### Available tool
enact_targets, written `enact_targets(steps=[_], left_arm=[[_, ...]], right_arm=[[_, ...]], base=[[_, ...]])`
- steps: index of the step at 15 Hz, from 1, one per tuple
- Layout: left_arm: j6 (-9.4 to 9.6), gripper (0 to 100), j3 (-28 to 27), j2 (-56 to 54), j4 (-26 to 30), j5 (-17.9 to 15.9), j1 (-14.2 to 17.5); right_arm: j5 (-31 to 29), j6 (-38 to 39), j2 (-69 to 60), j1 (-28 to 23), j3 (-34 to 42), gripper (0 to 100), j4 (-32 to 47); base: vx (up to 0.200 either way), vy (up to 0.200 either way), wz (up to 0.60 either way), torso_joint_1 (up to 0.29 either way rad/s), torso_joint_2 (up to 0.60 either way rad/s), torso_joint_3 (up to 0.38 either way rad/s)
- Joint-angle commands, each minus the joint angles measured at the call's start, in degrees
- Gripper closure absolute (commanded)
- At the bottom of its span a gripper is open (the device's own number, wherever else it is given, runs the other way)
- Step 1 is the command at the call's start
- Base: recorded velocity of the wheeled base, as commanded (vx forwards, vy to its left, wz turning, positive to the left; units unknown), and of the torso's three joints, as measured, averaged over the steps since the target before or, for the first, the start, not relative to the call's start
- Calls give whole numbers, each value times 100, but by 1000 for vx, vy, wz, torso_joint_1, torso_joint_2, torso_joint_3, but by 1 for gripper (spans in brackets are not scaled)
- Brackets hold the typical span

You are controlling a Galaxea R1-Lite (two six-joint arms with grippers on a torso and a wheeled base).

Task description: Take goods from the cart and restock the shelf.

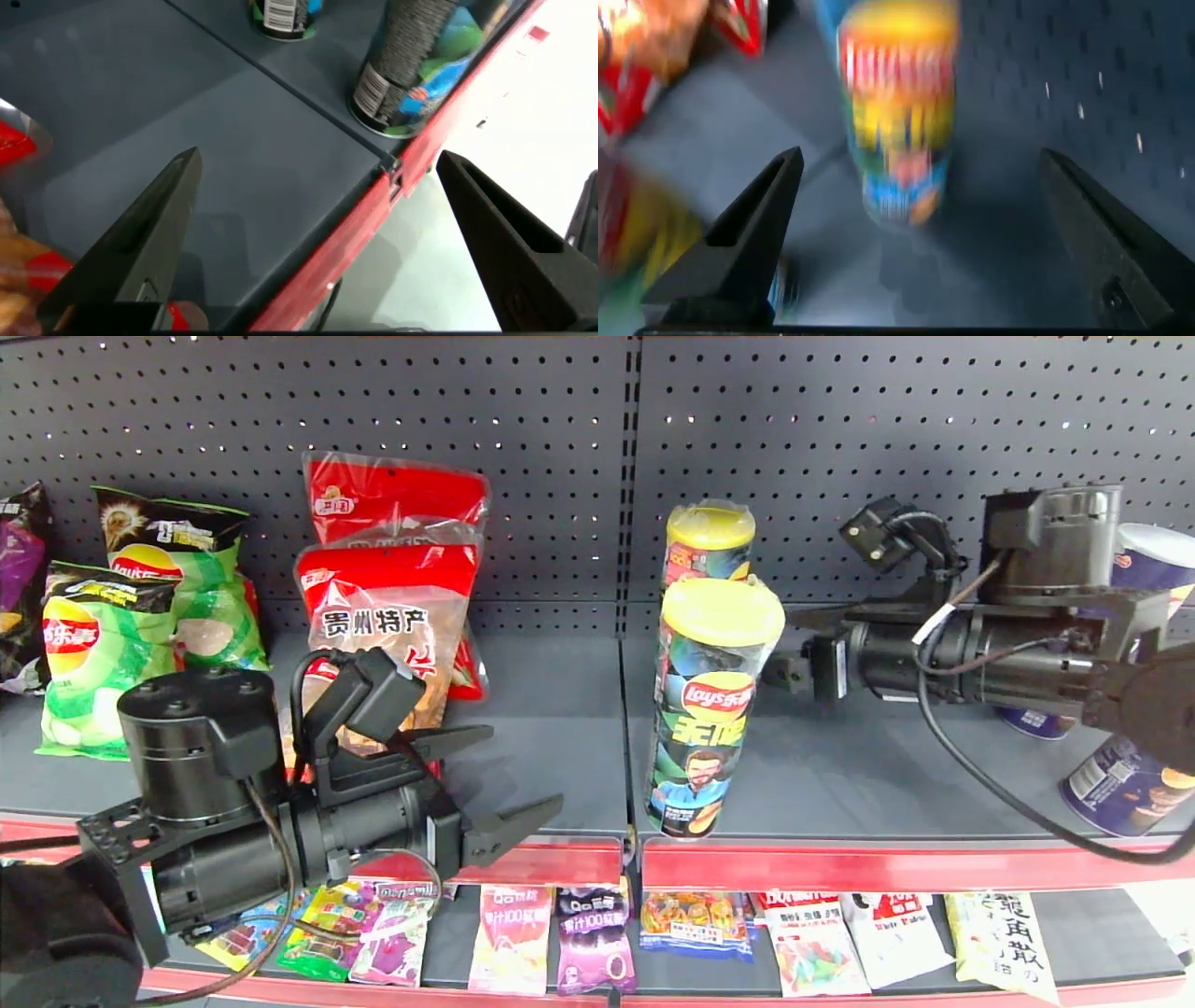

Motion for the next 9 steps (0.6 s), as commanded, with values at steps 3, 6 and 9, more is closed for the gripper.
enact_targets(steps=[3,6,9], left_arm=[[57,0,-306,336,0,144,-10],[57,0,-323,494,-17,144,-116],[57,0,-420,617,-9,171,-116]], right_arm=[[-1,-11,-1530,-37,1580,0,-3],[183,-2,-2417,24,2494,0,-21],[271,16,-3402,24,3127,0,14]], base=[[0,0,0,0,0,0],[0,0,0,0,0,0],[0,0,0,0,0,0]])
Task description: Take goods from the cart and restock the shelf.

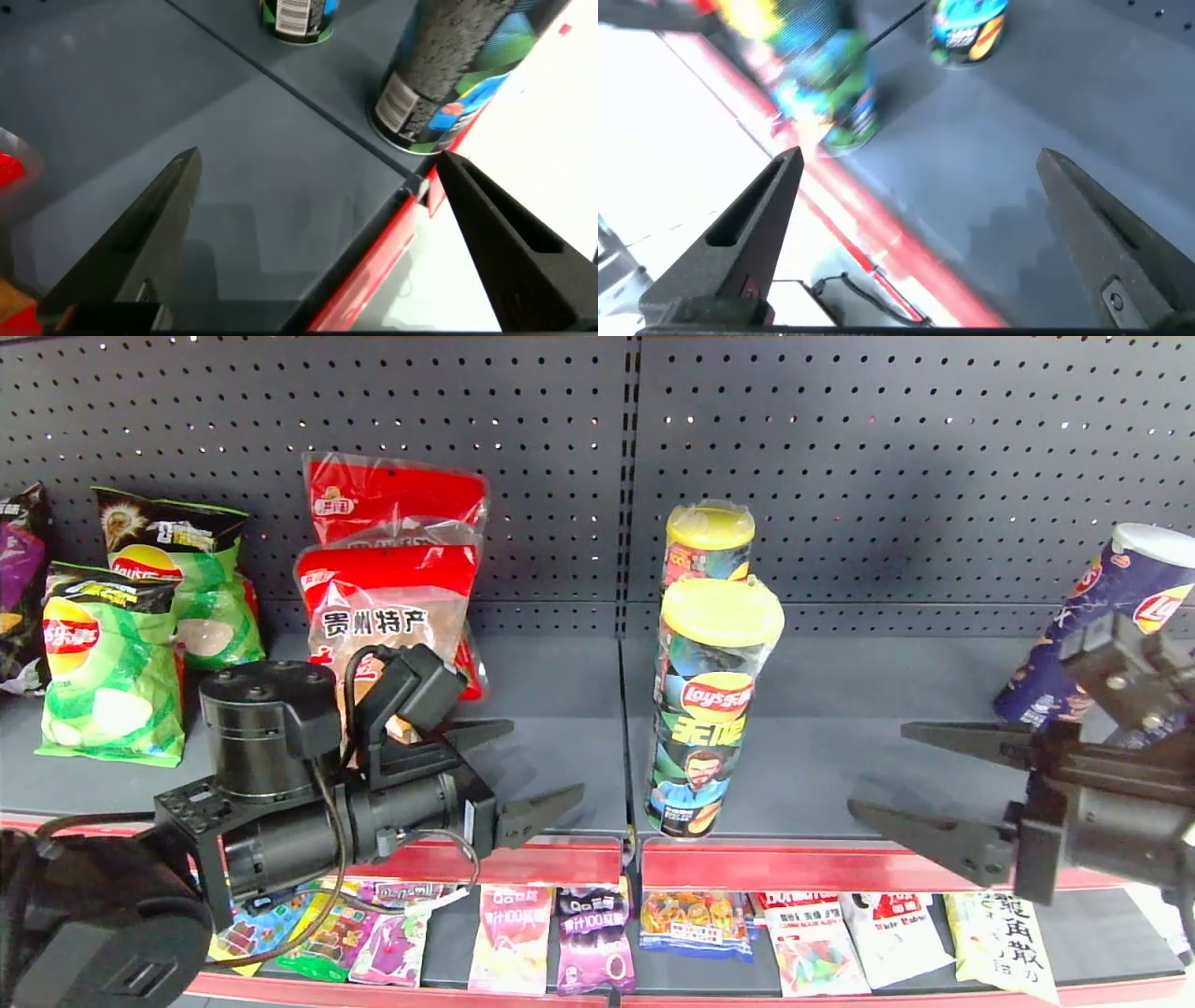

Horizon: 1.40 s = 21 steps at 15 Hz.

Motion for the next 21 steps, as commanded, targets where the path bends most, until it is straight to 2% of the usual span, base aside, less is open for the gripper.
enact_targets(steps=[1,3,7,10,11,16,21], left_arm=[[6,0,-36,133,-2,163,-7],[6,0,-36,230,-2,445,-42],[6,0,-300,511,24,489,-262],[6,0,-564,854,24,559,-447],[6,0,-748,968,33,585,-447],[6,0,-906,1135,41,647,-447],[94,0,-1205,1417,85,752,-455]], right_arm=[[30,2,-1084,16,528,0,17],[-14,38,-1471,-11,774,0,25],[-542,205,-2227,-178,739,0,667],[-753,336,-2403,-248,713,0,702],[-761,336,-2464,-248,722,0,711],[-796,380,-2508,-362,695,0,781],[-796,407,-2570,-362,695,0,790]], base=[[0,0,0,0,0,0],[0,0,0,0,0,0],[0,0,0,0,0,0],[0,0,0,0,0,0],[0,0,0,0,0,0],[0,0,0,0,0,0],[0,0,0,0,0,0]])
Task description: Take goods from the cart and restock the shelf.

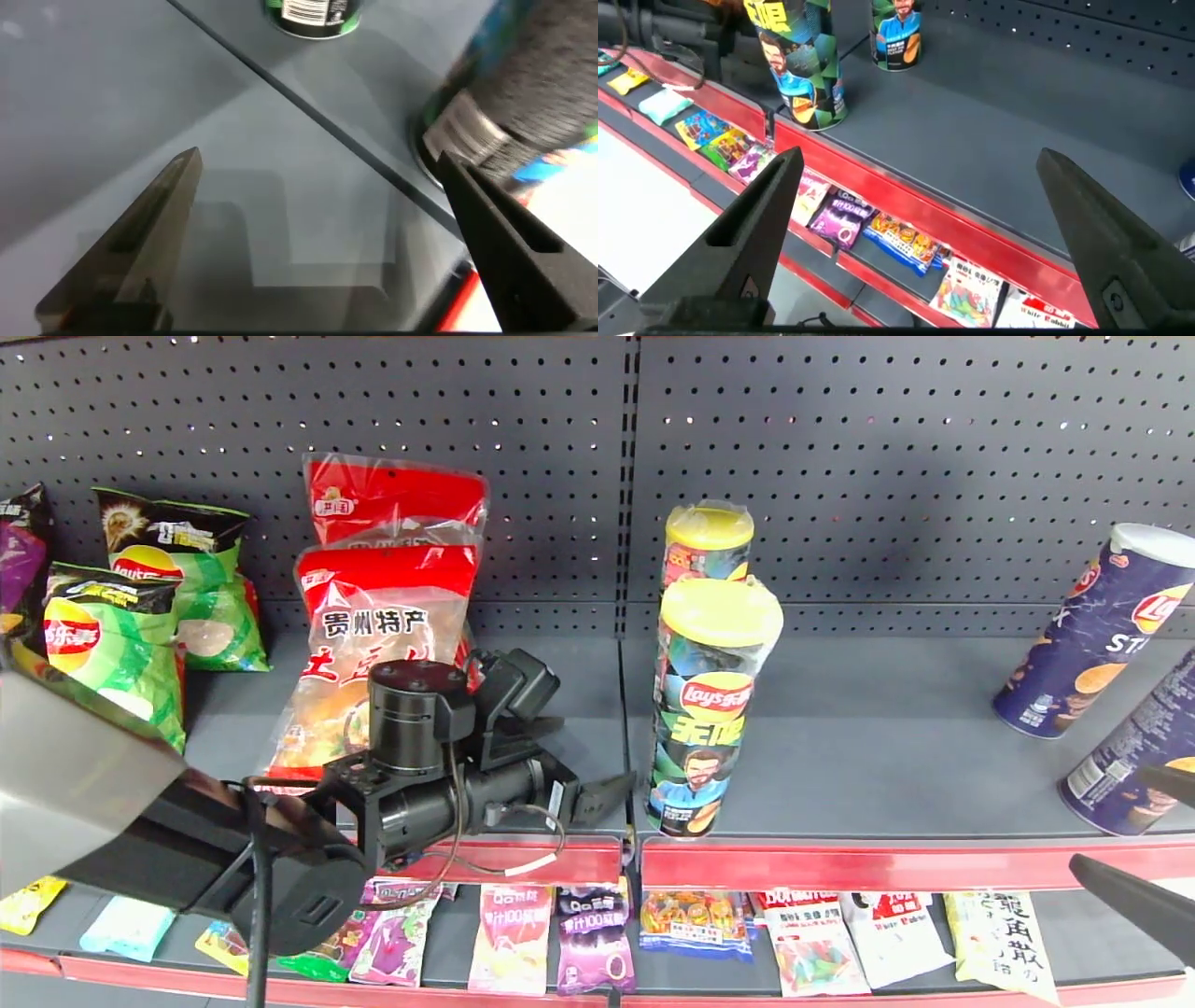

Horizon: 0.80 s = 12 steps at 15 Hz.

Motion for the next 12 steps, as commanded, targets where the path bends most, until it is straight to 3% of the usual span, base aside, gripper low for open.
enact_targets(steps=[1,12], left_arm=[[6,0,-90,118,0,5,-4],[6,0,-55,100,-9,14,-154]], right_arm=[[3,2,5,2,5,0,-1],[-6,11,-4,-7,-4,0,-1]], base=[[0,0,0,0,0,0],[0,0,0,0,0,0]])
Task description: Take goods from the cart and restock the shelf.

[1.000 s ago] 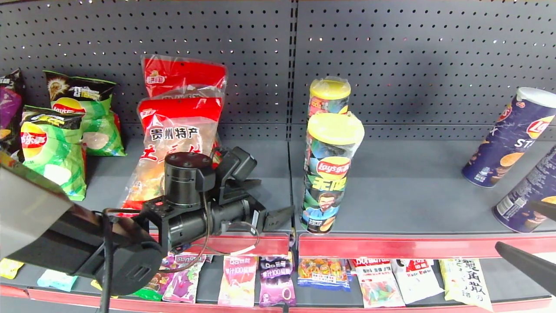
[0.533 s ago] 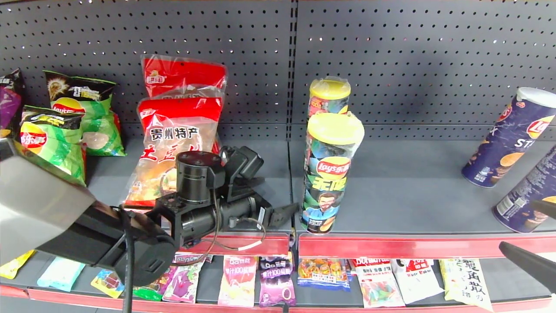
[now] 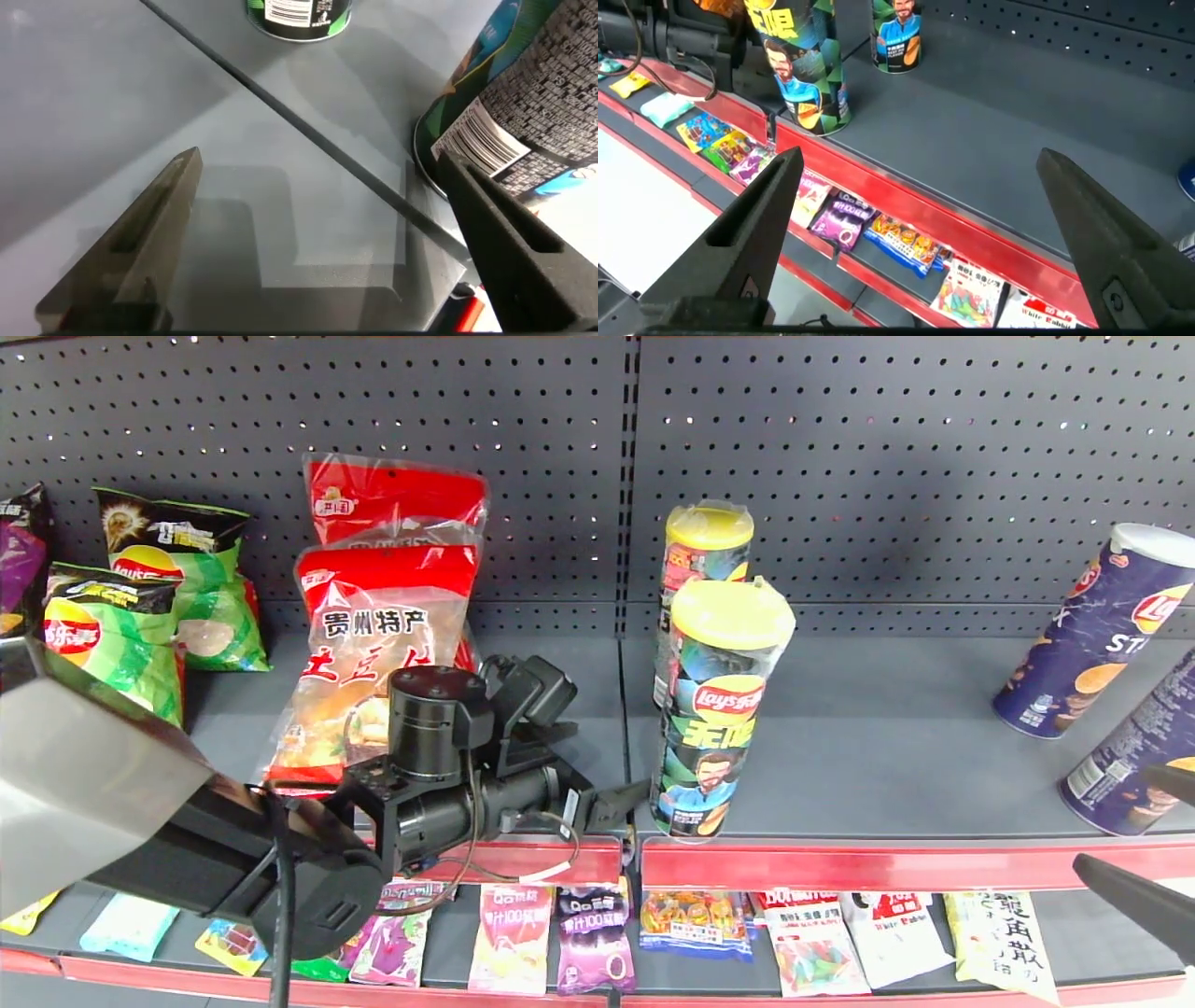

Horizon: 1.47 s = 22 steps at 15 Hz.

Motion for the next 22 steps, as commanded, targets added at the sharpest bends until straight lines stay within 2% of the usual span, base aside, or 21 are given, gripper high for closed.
enact_targets(steps=[1,6,9,10,12,13,15,17,18,20,21,22], left_arm=[[-1,0,32,-27,0,-1,15],[-10,0,270,-352,-9,175,59],[-10,0,1140,-1618,184,184,586],[-10,0,1553,-2330,536,184,814],[-10,0,2203,-3762,1714,184,1078],[-10,0,2335,-4536,2557,201,1148],[-10,0,2265,-5845,4386,693,1157],[-80,0,2238,-6672,5546,1133,1157],[-238,0,2247,-7287,6214,1414,1166],[-660,0,2212,-7902,6970,1862,1236],[-854,0,2195,-8148,7295,2029,1518],[-915,0,2221,-8394,7506,2056,1869]], right_arm=[[3,-4,18,-7,-1,0,-1],[3,-4,-8,11,113,0,8],[30,-135,-158,37,544,0,43],[30,-144,-237,37,667,0,43],[12,-144,-404,20,816,0,60],[12,-144,-518,20,957,0,60],[-6,-153,-905,20,1388,0,60],[-190,-144,-1318,-86,1563,0,166],[-691,-135,-1661,-341,1458,0,755],[-964,-135,-2135,-525,1036,0,1889],[-999,-135,-2381,-631,799,0,2548],[-1113,-135,-2584,-833,658,0,3031]], base=[[0,0,0,0,0,0],[0,0,0,0,0,0],[0,0,0,0,0,0],[0,0,0,0,0,0],[0,0,0,0,0,0],[0,0,0,0,0,0],[0,0,0,0,0,0],[0,0,0,0,0,0],[0,0,0,0,0,0],[0,0,0,0,0,0],[0,0,0,0,0,0],[0,0,0,0,0,0]])
